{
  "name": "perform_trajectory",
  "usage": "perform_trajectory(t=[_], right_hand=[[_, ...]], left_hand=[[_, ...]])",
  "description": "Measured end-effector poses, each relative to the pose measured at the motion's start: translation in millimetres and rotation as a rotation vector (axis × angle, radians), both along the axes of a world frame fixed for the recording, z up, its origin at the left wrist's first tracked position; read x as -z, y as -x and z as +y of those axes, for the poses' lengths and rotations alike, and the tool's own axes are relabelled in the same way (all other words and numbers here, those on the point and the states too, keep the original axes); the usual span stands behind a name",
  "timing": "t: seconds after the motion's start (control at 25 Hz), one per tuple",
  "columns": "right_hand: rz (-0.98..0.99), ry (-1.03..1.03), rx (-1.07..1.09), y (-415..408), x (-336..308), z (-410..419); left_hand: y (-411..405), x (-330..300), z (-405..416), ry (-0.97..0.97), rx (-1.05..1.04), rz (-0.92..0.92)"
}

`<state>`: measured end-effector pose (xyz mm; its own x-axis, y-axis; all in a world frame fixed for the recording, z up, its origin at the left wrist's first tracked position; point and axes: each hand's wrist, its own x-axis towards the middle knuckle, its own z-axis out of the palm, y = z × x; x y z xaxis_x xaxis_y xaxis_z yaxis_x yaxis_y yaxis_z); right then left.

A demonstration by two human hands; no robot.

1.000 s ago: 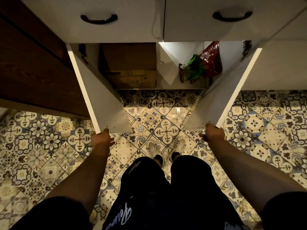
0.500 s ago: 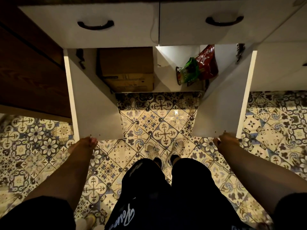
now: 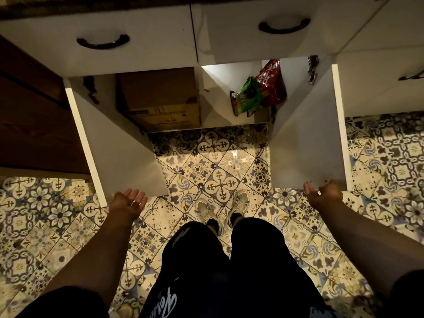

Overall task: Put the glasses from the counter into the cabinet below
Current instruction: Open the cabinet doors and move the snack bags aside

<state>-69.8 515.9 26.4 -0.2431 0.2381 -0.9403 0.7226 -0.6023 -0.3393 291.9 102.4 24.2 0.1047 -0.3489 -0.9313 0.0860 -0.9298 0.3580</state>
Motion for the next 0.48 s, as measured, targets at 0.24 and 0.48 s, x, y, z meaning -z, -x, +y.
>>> perform_trajectory(t=[0.24,0.48], right_hand=[[0.032,-0.161,-0.255,4.3,7.0,12.8],[-0.082,-0.144,-0.414,7.1,-3.4,-16.2]], left_hand=[[15.3,-5.2,-0.9,-0.050,0.211,-0.046],[36.8,-1.2,17.9,0.056,0.665,-0.259]])
